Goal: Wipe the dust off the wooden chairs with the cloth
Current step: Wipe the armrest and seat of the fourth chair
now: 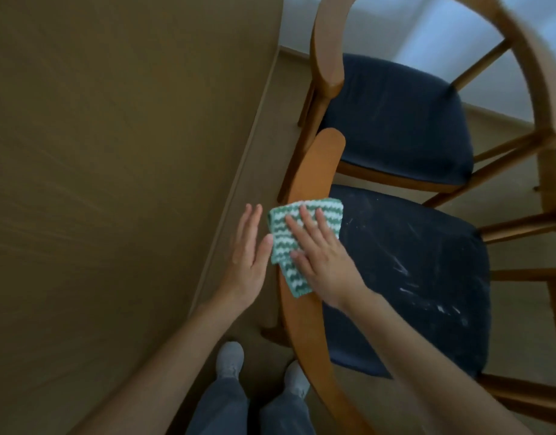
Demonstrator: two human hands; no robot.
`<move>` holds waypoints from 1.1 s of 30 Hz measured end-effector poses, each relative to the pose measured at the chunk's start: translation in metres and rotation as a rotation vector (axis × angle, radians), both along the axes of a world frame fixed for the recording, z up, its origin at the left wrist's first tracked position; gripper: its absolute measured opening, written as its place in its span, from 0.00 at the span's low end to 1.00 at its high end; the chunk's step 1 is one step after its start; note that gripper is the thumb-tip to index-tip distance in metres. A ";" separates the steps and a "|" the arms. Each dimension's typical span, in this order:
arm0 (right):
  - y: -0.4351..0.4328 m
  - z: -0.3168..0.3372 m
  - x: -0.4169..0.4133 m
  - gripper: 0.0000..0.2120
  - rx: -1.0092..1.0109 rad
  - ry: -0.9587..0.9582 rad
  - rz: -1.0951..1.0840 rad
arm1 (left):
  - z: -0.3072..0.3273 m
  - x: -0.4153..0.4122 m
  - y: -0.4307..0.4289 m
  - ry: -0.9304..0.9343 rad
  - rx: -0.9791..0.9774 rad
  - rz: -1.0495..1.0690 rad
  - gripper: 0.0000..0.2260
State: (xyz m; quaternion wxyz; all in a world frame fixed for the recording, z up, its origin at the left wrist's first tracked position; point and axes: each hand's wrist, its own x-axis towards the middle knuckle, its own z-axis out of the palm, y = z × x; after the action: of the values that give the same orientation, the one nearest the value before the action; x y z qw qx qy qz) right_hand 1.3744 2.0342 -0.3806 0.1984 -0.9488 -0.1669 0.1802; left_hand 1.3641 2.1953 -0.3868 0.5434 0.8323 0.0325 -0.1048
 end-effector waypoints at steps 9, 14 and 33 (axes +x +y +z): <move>-0.003 0.002 0.132 0.25 -0.111 -0.001 -0.140 | 0.012 0.072 -0.028 -0.086 0.064 -0.115 0.21; -0.009 0.006 0.140 0.25 0.073 -0.047 -0.223 | 0.004 0.124 -0.042 0.000 0.039 -0.112 0.20; 0.014 -0.012 0.048 0.31 0.340 0.050 -0.593 | -0.004 0.246 -0.078 0.150 0.154 -0.487 0.21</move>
State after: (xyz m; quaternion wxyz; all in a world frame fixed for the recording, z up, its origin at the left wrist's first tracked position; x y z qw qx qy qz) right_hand 1.4220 2.0485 -0.3921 0.4014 -0.9047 0.0936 0.1076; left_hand 1.6105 2.1177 -0.3906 0.4331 0.8444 -0.1208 -0.2911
